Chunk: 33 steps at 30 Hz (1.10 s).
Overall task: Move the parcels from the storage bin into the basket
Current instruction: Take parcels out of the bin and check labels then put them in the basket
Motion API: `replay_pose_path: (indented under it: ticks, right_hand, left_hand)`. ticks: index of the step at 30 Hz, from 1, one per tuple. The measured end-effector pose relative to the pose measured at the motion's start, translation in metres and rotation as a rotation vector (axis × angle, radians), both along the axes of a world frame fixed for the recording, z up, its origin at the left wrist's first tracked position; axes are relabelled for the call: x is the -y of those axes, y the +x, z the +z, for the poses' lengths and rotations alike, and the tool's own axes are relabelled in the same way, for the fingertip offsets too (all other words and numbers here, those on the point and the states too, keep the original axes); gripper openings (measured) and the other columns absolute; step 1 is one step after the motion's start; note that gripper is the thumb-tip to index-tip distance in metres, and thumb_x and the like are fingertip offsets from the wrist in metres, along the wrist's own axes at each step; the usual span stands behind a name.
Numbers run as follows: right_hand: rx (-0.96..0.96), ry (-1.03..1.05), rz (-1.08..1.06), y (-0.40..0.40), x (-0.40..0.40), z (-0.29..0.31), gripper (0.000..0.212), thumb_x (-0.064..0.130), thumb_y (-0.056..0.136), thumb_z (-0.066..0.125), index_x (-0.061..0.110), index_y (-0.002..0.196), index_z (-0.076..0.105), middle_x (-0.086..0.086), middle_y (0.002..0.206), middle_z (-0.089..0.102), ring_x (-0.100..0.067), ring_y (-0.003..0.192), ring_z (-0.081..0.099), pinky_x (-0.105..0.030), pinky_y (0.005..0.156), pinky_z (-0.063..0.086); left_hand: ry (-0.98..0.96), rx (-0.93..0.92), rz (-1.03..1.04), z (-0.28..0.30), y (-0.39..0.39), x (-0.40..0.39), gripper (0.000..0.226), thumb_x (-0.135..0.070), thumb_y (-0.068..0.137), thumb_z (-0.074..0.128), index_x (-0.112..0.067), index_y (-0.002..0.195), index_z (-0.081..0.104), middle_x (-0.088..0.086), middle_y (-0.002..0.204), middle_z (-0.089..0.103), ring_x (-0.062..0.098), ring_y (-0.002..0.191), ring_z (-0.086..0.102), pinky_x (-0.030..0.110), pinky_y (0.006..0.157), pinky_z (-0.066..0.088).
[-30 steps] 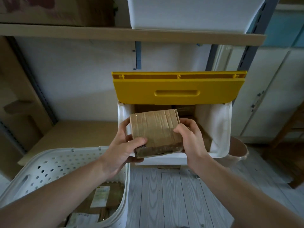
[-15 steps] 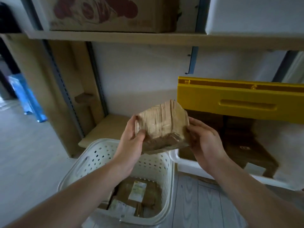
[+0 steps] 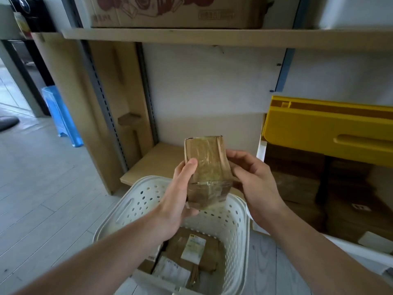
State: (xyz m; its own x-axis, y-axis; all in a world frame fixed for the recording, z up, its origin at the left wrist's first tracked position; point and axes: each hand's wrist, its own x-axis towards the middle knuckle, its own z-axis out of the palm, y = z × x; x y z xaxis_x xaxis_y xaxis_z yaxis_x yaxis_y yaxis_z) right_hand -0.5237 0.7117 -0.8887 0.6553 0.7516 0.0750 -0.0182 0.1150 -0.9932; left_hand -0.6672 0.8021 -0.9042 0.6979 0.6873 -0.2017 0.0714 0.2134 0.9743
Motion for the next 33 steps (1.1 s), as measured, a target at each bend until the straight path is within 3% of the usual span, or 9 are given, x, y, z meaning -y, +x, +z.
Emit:
replay_pose_path:
  ticks: [2,5,10,15,18,22,25,28,33]
  right_hand:
    - [-0.052,-0.032,0.018,0.001,-0.003,-0.004,0.022,0.005,0.100,0.055,0.013,0.110,0.073,-0.004,0.105,0.076,-0.026,0.103,0.072,-0.042,0.090,0.059]
    - [-0.101,-0.112,0.084,0.003,-0.008,-0.014,0.022,0.019,0.100,0.053,0.020,0.114,0.071,-0.006,0.112,0.074,-0.031,0.111,0.068,-0.057,0.102,0.051]
    - [-0.206,-0.251,0.300,0.001,-0.012,-0.021,0.042,0.049,0.103,0.038,0.026,0.128,0.063,-0.008,0.121,0.072,-0.032,0.112,0.068,-0.050,0.095,0.055]
    - [-0.220,-0.245,0.196,0.005,-0.013,-0.024,0.037,0.045,0.101,0.052,0.020,0.126,0.065,-0.008,0.114,0.072,-0.029,0.103,0.071,-0.047,0.088,0.060]
    - [-0.135,-0.225,0.053,0.007,-0.012,-0.023,0.022,0.029,0.098,0.063,0.022,0.119,0.066,-0.001,0.099,0.074,-0.019,0.086,0.072,-0.046,0.087,0.058]
    - [-0.029,-0.171,-0.023,0.003,-0.012,-0.018,0.027,0.019,0.096,0.067,0.028,0.121,0.064,0.009,0.106,0.076,-0.014,0.098,0.073,-0.032,0.078,0.058]
    - [0.032,-0.118,-0.059,-0.001,-0.012,-0.017,0.035,0.019,0.094,0.070,0.027,0.127,0.063,0.007,0.113,0.074,-0.015,0.105,0.072,-0.038,0.088,0.061]
    - [0.097,-0.084,-0.067,-0.004,-0.011,-0.013,0.040,0.022,0.095,0.068,0.025,0.134,0.061,0.006,0.113,0.074,-0.014,0.105,0.071,-0.039,0.087,0.062]
    - [0.150,-0.071,-0.063,-0.007,-0.009,-0.008,0.039,0.027,0.098,0.065,0.035,0.135,0.056,0.007,0.114,0.071,-0.013,0.104,0.070,-0.040,0.091,0.060]
  left_hand:
    - [0.020,0.052,0.012,-0.003,0.000,-0.002,0.067,-0.076,0.078,0.044,-0.044,0.137,0.045,-0.006,0.126,0.069,0.022,0.113,0.068,0.040,0.083,0.051]
    - [0.074,0.141,0.018,-0.005,0.000,-0.001,0.057,-0.067,0.084,0.043,-0.047,0.138,0.041,-0.007,0.124,0.069,0.018,0.114,0.068,0.042,0.090,0.054]
    - [0.076,0.190,-0.014,-0.007,-0.002,-0.001,0.065,-0.069,0.087,0.041,-0.041,0.146,0.039,-0.003,0.131,0.067,0.022,0.123,0.063,0.051,0.102,0.048]
    - [0.088,0.203,0.063,-0.001,-0.004,-0.008,0.035,-0.048,0.106,0.036,-0.055,0.140,0.039,-0.019,0.124,0.067,0.016,0.118,0.066,0.055,0.100,0.051]
    - [0.145,0.197,0.160,0.002,-0.005,-0.017,0.042,-0.027,0.110,0.035,-0.056,0.141,0.035,-0.030,0.114,0.066,0.002,0.099,0.070,0.047,0.089,0.060]
    - [0.116,0.204,0.171,-0.001,-0.009,-0.022,0.032,-0.043,0.107,0.034,-0.054,0.137,0.039,-0.017,0.119,0.068,0.001,0.097,0.071,0.036,0.078,0.062]
    - [0.126,0.257,0.126,0.001,-0.011,-0.023,0.057,-0.057,0.089,0.047,-0.047,0.143,0.033,-0.019,0.114,0.070,0.002,0.101,0.071,0.035,0.077,0.062]
    - [0.135,0.298,0.129,0.003,-0.010,-0.023,0.062,-0.049,0.088,0.056,-0.043,0.145,0.031,-0.015,0.119,0.070,0.004,0.106,0.070,0.032,0.076,0.062]
    - [0.135,0.325,0.184,0.003,-0.011,-0.025,0.059,-0.049,0.089,0.054,-0.037,0.145,0.036,-0.008,0.127,0.069,0.015,0.123,0.063,0.052,0.104,0.050]
